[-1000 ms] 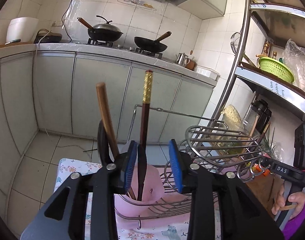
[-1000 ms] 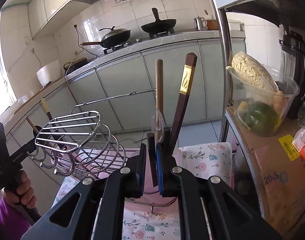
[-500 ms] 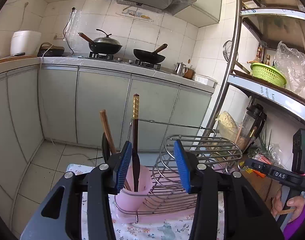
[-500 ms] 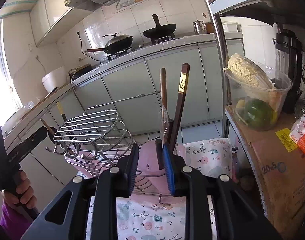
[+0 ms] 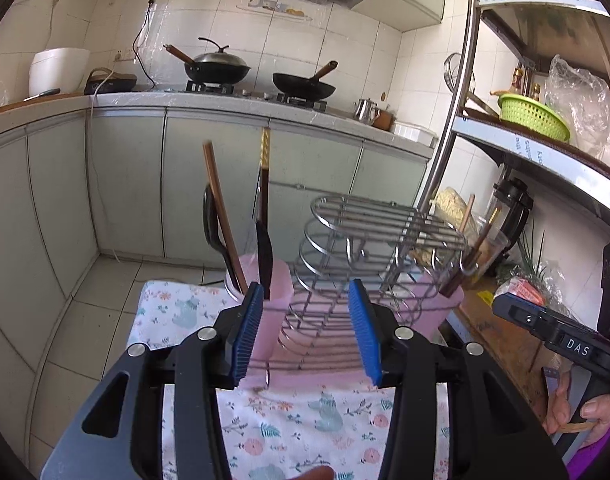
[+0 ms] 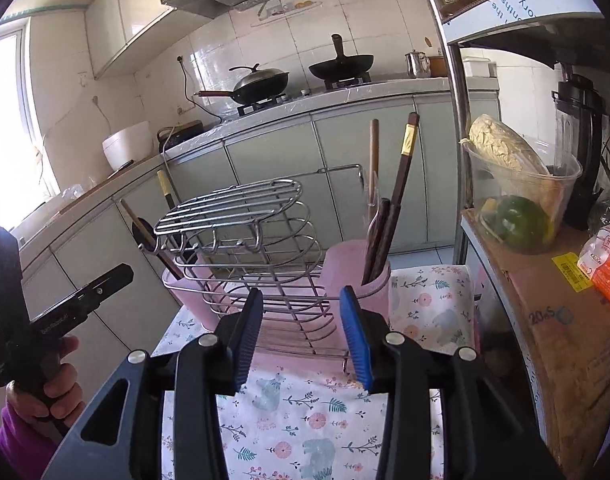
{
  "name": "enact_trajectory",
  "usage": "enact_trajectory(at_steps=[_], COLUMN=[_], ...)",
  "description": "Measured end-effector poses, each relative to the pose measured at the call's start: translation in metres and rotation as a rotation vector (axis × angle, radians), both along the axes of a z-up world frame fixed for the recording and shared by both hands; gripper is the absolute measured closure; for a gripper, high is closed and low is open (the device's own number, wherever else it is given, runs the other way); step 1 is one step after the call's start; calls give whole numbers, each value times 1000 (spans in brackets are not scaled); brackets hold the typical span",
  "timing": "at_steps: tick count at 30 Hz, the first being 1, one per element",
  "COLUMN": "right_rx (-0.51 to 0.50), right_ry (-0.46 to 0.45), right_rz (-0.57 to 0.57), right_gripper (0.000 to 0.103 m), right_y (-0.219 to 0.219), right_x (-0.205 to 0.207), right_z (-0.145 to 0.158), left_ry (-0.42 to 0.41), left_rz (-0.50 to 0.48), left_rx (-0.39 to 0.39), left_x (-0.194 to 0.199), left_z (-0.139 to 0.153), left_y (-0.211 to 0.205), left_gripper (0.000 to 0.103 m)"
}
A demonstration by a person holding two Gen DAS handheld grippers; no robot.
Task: Organize utensils
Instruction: 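Open both tools and pull them back from the holder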
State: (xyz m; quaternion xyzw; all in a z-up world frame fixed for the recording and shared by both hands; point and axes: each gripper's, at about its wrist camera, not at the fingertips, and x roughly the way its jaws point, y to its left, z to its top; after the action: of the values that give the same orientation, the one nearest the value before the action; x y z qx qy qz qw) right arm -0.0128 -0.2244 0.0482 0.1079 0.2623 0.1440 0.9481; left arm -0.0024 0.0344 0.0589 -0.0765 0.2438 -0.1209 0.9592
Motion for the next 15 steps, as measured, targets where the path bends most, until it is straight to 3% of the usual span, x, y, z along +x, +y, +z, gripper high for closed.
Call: enact_trajectory(at_steps=[15], right_rx=[-77], right_ry=[40], right_rz=[1], right_gripper=[60], right_y=[28], right_x=[-16], right_z=[-20], left_ry=[60], left_rz=[8], left_rx=[40], left_x=[-22], left_z=[-17], left_y=[-21], left_gripper=[58])
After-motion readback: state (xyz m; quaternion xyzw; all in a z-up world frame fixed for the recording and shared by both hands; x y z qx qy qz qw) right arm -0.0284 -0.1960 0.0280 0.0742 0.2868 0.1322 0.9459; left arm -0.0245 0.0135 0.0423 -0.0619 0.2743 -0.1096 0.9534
